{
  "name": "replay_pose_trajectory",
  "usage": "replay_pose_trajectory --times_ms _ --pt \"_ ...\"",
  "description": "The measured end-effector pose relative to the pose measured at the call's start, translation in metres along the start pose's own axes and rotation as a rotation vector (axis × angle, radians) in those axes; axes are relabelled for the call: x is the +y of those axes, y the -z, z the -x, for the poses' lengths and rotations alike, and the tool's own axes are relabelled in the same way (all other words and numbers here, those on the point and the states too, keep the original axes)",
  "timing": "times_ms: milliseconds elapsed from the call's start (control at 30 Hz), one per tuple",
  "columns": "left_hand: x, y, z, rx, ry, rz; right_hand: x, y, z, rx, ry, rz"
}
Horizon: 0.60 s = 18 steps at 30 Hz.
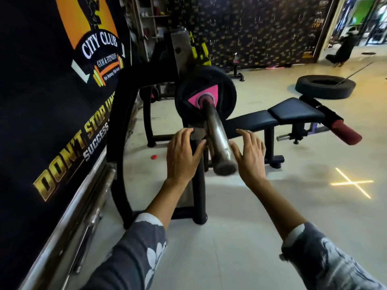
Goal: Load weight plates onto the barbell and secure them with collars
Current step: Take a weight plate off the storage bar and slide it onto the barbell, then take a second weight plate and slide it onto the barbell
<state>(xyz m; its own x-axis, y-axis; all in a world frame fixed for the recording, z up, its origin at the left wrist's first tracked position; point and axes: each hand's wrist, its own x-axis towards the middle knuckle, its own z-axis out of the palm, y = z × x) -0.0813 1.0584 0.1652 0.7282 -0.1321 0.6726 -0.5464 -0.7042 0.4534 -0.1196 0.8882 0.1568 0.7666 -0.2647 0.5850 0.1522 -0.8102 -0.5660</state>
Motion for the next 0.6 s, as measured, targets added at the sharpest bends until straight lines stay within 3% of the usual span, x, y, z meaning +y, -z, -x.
replay_pose_trajectory --times_ms 133,300,600 --pt "0.038 0.040 0.078 -0.010 -0.039 0.093 -0.026 0.042 0.089 0.014 -0.056 -0.039" --pt "0.077 0.054 0.156 -0.161 -0.082 0.216 -0.029 0.094 0.178 -0.027 -0.169 0.028" --pt "0.164 -0.026 0.236 -0.652 -0.161 0.346 0.048 0.186 0.267 -0.196 -0.477 0.250"
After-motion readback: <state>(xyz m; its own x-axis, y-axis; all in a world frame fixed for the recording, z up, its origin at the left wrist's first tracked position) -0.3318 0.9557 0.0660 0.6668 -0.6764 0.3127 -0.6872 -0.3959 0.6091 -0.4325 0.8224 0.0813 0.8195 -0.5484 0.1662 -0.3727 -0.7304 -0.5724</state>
